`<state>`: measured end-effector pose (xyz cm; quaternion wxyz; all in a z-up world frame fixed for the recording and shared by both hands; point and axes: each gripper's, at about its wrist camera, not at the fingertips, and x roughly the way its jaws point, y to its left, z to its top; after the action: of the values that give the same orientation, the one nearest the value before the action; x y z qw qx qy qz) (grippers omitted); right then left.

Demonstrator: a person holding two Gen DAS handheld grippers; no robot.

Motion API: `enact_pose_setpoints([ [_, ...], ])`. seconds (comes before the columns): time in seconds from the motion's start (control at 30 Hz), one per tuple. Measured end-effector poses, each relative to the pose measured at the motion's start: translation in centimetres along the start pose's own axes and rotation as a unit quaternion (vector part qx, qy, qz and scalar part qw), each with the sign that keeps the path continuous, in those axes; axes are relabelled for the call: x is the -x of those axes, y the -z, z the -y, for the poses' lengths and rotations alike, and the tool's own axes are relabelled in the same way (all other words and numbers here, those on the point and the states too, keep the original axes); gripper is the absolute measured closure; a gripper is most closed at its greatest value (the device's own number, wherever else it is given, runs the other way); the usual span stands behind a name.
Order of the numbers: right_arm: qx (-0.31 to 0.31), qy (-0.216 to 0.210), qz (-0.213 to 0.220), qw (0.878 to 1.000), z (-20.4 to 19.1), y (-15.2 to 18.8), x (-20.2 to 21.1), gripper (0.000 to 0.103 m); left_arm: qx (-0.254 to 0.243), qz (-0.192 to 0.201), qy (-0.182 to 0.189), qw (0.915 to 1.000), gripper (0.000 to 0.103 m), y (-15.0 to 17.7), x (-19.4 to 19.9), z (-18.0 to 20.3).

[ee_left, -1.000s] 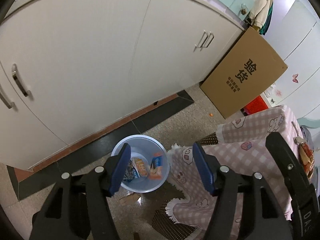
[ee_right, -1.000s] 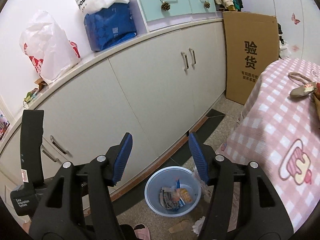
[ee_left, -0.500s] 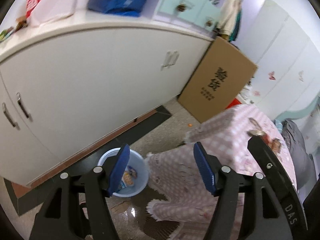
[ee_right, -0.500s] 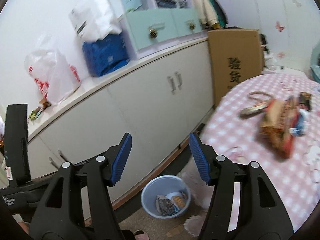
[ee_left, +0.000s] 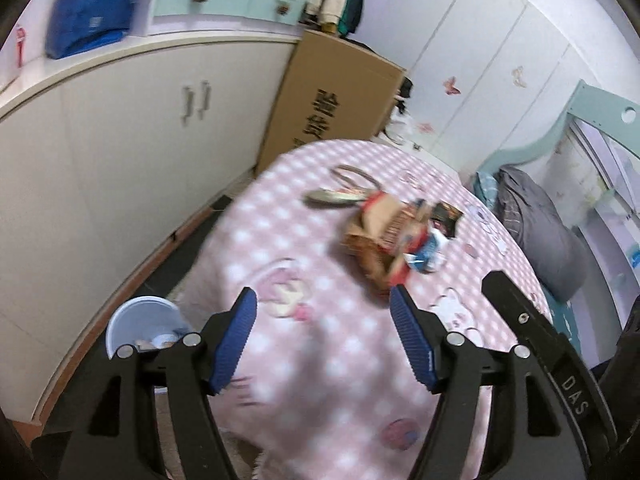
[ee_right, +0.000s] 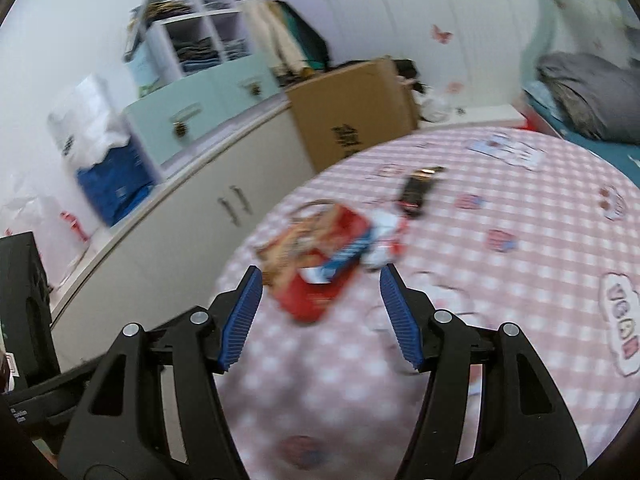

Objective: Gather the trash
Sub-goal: 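Move both open grippers back toward the table, then grasp the red snack bag with the left gripper while the right grasps the blue stick packet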

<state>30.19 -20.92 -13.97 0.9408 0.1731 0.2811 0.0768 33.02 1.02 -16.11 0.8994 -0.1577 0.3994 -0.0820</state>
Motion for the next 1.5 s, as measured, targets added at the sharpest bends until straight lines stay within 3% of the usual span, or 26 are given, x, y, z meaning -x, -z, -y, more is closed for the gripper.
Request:
enact_pose_setpoints([
  [0.27, -0.009, 0.024, -0.06, 0.998, 4.8, -0.5, -2.2, 0.042, -0.023, -0.011, -0.009, 0.9996, 0.035, -0.3, -3.3, 2.7],
  [0.53, 0.01, 0.019, -0.078, 0.997, 4.5, -1.7, -4.8, 0.042, -0.036, -0.018, -0.02, 0.999, 0.037, -0.8, -5.9, 3.1],
  [0.67, 0.038, 0.022, -0.101, 0.994, 3.7, -1.8, -6.0, 0.044, -0.039, -0.026, -0.016, 0.9988, 0.051, -1.0, -7.0, 3.0],
  [0.8, 0.02, 0.01, -0.106, 0.994, 3.7, -1.8, -6.8, 0.045, -0.054, -0.022, 0.0, 0.9983, 0.085, -1.0, -7.1, 3.5],
  [0.97, -0.088, -0.075, -0.128, 0.985, 4.7, -1.6, -7.8, 0.059, -0.062, -0.013, 0.016, 0.9979, 0.094, -0.7, -6.5, 3.7],
  [1.03, -0.109, -0.084, -0.133, 0.981, 4.6, -1.4, -8.1, 0.064, -0.059, -0.012, 0.019, 0.998, 0.094, -0.6, -6.4, 3.4],
  [1.2, -0.106, -0.066, -0.146, 0.981, 3.9, -0.9, -8.8, 0.065, -0.051, -0.008, 0.037, 0.998, 0.096, -0.4, -6.1, 2.8],
  [1.33, -0.073, -0.033, -0.146, 0.986, 3.1, -0.9, -9.4, 0.074, -0.044, -0.007, 0.055, 0.9975, 0.099, -0.4, -6.0, 2.5],
  [1.5, 0.038, 0.039, -0.15, 0.987, -0.1, -0.7, -9.9, 0.081, -0.036, -0.009, 0.063, 0.9974, 0.101, -0.4, -5.7, 2.3],
])
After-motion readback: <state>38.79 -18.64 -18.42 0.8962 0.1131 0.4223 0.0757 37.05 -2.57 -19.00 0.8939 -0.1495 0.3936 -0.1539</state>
